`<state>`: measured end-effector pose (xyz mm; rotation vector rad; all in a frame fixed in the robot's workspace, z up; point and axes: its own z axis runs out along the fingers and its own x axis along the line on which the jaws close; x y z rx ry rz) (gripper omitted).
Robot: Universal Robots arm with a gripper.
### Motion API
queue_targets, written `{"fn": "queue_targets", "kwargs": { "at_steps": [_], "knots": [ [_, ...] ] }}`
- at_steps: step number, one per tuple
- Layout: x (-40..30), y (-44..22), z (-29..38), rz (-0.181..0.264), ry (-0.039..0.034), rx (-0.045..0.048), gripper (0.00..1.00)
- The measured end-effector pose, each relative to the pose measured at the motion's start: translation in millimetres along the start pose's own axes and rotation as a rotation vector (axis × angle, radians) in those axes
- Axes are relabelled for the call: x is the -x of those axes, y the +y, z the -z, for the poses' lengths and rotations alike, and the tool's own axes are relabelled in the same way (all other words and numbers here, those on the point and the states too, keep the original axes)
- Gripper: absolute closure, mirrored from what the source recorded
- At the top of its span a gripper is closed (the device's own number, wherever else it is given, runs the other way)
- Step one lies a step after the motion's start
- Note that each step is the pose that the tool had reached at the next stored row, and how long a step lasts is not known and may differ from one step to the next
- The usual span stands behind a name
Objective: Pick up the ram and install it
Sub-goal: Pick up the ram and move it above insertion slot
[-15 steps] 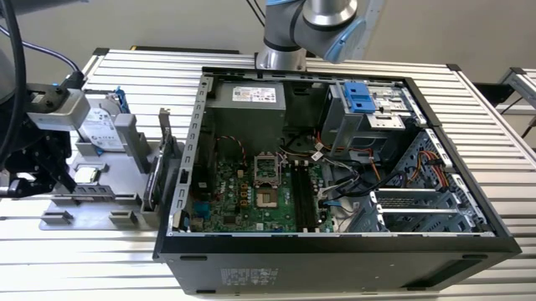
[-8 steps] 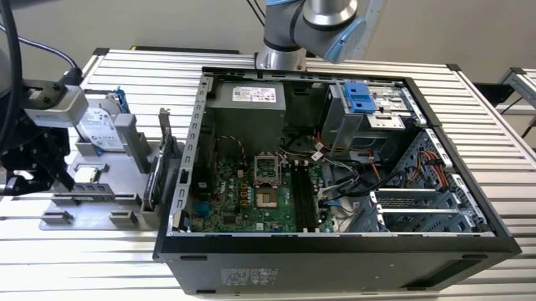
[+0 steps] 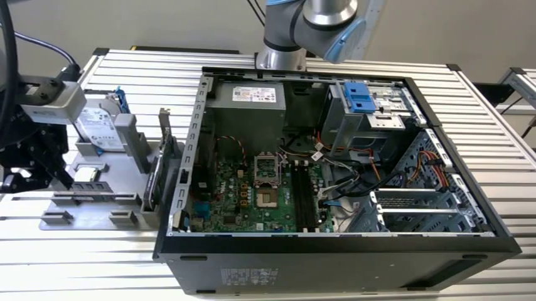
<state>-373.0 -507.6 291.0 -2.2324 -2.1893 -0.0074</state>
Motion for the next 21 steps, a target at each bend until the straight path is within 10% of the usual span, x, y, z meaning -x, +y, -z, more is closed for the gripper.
{"fn": "queue_targets", "kwargs": {
  "at_steps": [21],
  "knots": [
    [-0.1,0.0,9.8,0.000,0.0000,0.0001,1.00]
  ]
}}
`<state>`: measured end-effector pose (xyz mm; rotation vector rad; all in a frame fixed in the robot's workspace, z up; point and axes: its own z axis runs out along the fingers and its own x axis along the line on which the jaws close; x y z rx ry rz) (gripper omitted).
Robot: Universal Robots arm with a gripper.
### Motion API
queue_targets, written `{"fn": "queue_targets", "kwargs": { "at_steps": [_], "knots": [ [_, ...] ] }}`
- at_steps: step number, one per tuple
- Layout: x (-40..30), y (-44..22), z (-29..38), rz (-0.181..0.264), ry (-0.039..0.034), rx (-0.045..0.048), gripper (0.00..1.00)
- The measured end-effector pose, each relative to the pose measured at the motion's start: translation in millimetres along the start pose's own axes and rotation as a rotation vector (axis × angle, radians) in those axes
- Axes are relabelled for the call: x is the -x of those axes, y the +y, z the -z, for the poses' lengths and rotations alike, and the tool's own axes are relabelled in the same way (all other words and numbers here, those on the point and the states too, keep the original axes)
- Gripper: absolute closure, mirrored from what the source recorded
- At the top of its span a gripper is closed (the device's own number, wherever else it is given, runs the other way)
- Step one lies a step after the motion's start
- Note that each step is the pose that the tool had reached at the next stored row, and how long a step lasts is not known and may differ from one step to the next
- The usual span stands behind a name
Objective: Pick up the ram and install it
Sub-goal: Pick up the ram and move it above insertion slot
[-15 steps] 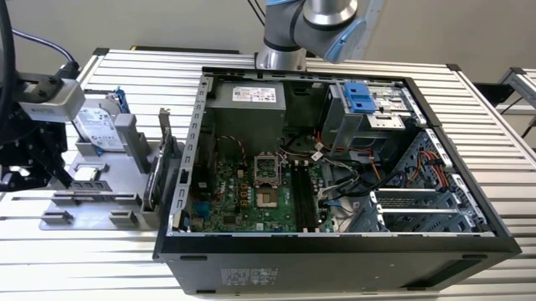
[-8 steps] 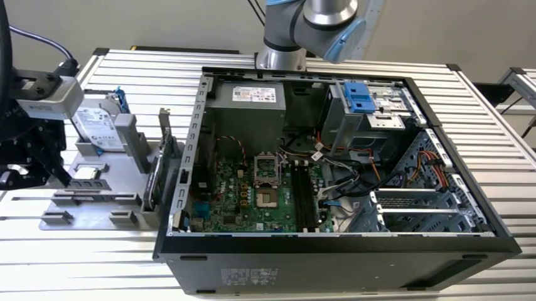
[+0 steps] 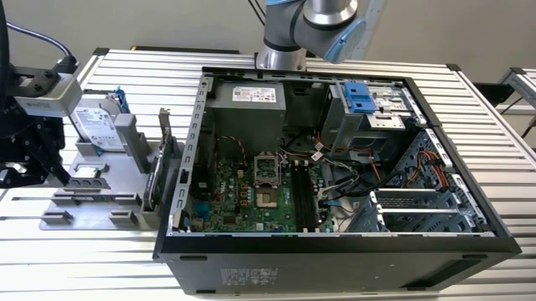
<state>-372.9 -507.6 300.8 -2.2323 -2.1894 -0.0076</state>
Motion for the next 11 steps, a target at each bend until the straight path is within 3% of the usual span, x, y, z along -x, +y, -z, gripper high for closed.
{"fn": "queue_targets", "kwargs": {
  "at_steps": [11],
  "knots": [
    [-0.1,0.0,4.3,0.000,0.0000,0.0000,1.00]
  ]
}}
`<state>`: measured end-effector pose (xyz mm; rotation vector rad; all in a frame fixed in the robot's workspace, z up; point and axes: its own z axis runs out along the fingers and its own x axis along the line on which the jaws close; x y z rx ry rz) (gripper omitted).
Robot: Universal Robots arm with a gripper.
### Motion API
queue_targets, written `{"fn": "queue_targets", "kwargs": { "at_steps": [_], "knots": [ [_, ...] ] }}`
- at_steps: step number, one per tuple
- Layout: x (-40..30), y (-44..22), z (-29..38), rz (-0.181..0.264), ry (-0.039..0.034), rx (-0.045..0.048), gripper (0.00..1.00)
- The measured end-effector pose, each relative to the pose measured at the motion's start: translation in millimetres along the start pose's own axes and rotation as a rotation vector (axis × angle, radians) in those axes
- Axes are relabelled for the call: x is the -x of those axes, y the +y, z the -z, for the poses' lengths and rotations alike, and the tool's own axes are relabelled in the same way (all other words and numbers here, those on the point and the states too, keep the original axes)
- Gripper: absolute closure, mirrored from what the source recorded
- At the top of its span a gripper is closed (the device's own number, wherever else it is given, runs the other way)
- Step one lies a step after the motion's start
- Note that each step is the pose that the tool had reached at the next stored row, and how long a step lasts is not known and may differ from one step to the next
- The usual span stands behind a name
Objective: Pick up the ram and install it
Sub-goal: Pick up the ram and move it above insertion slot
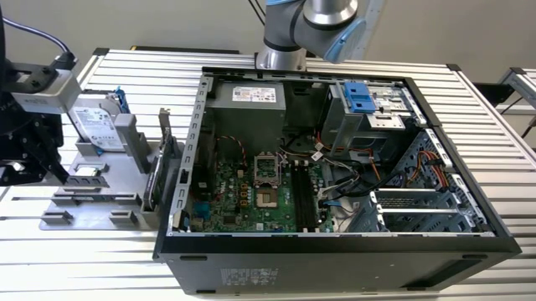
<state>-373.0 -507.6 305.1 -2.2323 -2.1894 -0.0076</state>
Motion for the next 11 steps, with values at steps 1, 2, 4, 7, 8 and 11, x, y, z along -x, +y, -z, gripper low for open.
{"fn": "queue_targets", "kwargs": {
  "at_steps": [1,2,4,7,8,11],
  "knots": [
    [0.0,0.0,0.4,0.000,0.0000,0.0000,1.00],
    [0.0,0.0,0.7,0.000,-0.0001,-0.0001,1.00],
    [0.0,0.0,1.4,0.000,-0.0001,-0.0001,1.00],
    [-0.1,0.0,2.4,0.000,0.0000,0.0000,1.00],
    [-0.1,0.0,2.8,0.000,0.0000,0.0000,1.00],
    [-0.1,0.0,3.8,0.000,-0.0001,-0.0001,1.00]
  ]
}}
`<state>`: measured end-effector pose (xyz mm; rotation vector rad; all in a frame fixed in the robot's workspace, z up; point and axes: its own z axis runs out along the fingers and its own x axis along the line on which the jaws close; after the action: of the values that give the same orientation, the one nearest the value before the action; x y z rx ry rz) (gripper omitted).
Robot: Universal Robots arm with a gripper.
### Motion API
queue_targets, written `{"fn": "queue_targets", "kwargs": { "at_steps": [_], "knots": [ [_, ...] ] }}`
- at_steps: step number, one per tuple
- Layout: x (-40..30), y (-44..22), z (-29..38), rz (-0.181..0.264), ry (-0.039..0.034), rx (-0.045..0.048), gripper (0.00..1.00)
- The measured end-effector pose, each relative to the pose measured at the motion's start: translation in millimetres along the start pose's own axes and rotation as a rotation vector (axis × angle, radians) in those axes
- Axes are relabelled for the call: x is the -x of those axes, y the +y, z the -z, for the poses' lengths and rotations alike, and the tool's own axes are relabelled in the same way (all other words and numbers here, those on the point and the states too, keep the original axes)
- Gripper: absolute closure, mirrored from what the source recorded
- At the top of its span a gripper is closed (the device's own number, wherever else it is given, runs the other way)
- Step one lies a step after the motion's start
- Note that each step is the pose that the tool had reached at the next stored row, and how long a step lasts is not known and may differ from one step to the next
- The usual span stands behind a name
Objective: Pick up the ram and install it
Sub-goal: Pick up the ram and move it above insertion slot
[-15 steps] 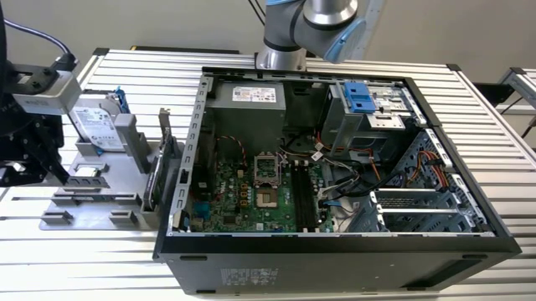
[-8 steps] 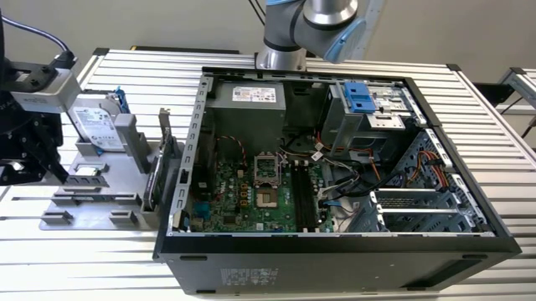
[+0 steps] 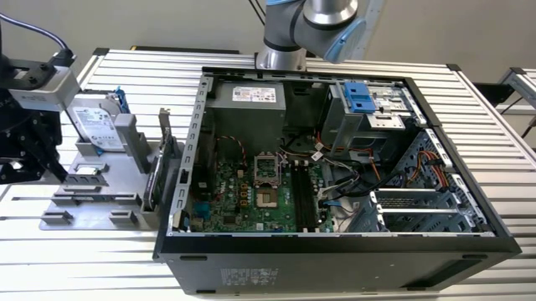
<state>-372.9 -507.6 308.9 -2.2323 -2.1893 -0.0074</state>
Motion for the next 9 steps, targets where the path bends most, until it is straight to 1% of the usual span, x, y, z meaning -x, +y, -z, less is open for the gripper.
{"fn": "queue_targets", "kwargs": {
  "at_steps": [9],
  "knots": [
    [0.0,0.0,2.9,0.000,0.0001,0.0001,1.00]
  ]
}}
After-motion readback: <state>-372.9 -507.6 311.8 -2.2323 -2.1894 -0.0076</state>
